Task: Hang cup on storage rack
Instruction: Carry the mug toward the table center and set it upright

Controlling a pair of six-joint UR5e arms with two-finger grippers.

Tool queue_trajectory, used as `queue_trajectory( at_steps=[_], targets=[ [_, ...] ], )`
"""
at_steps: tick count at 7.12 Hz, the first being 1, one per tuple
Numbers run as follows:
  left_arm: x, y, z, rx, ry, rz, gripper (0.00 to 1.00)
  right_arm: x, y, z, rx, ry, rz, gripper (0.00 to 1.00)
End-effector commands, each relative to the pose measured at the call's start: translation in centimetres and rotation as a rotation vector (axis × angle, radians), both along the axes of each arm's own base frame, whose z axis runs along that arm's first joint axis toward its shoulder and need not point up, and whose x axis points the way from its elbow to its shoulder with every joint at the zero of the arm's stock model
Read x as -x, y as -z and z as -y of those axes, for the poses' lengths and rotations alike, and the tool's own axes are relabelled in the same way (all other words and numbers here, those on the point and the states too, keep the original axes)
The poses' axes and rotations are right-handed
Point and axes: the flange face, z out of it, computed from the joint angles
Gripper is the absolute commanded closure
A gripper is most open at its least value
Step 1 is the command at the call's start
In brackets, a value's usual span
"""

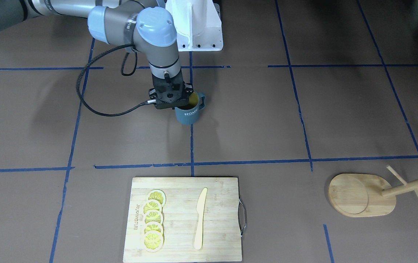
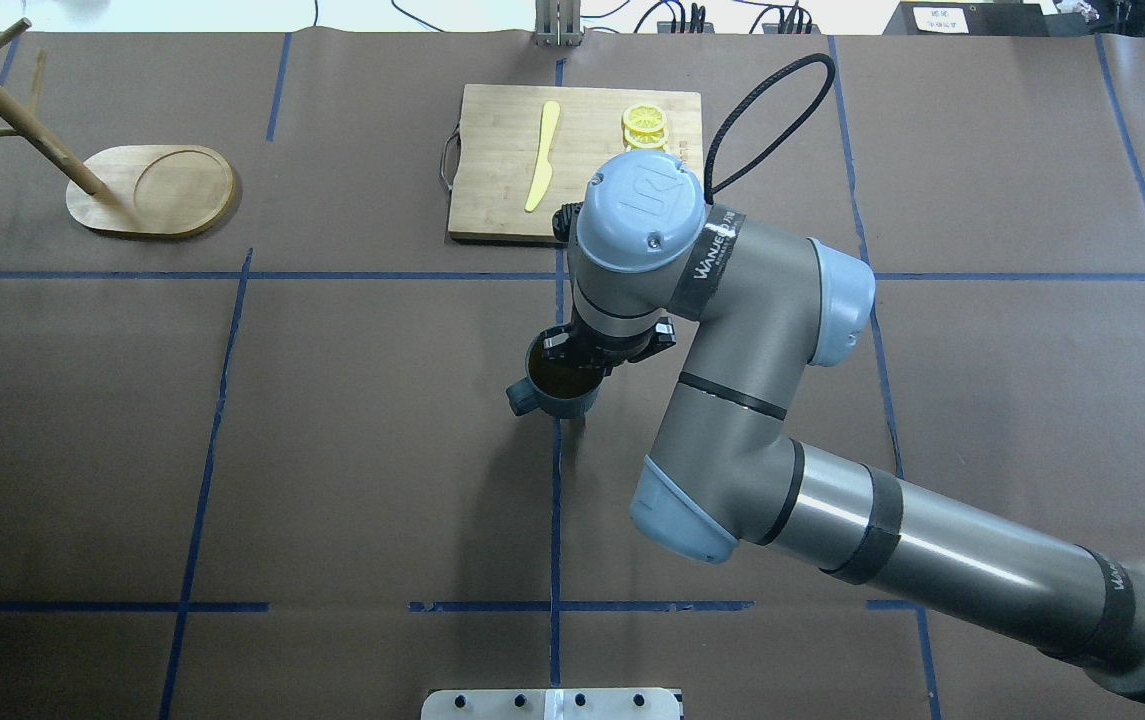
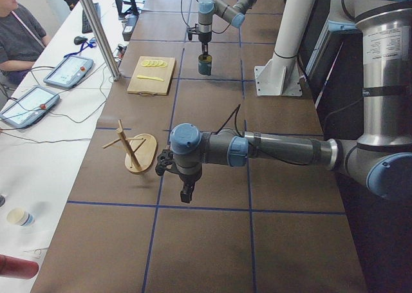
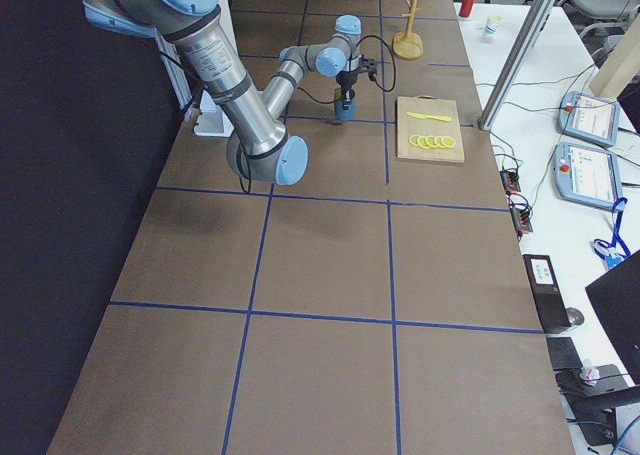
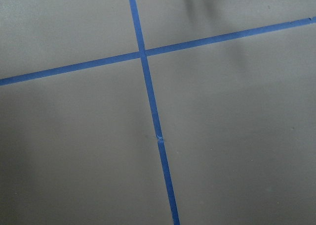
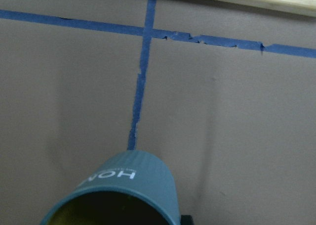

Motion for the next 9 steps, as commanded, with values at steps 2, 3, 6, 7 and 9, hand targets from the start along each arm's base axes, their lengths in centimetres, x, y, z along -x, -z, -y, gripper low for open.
queue_trajectory(
  at_steps=[2, 3, 6, 7, 9],
  targets=[
    [0.0, 0.2, 0.0, -0.004, 0.0, -0.001, 0.0, 2.1, -0.9, -0.1, 0.025, 0.011, -0.029, 1.0],
    [0.0, 0.2, 0.1, -0.004, 0.0, -0.001, 0.0, 2.1, -0.7, -0.1, 0.026, 0.012, -0.024, 1.0],
    [0.1, 0.7, 0.0, -0.013, 0.001, -0.001, 0.0, 2.2, 0.4, -0.7, 0.042, -0.02, 0.014, 0.01],
    [0.1, 0.5, -0.2, -0.009, 0.001, -0.001, 0.0, 1.4, 1.4, -1.0, 0.029, -0.02, 0.036, 0.0],
    [0.1, 0.4, -0.3, -0.013, 0.003, 0.007, 0.0, -2.7, 3.6, 1.0, -0.004, -0.063, 0.076, 0.0]
  ],
)
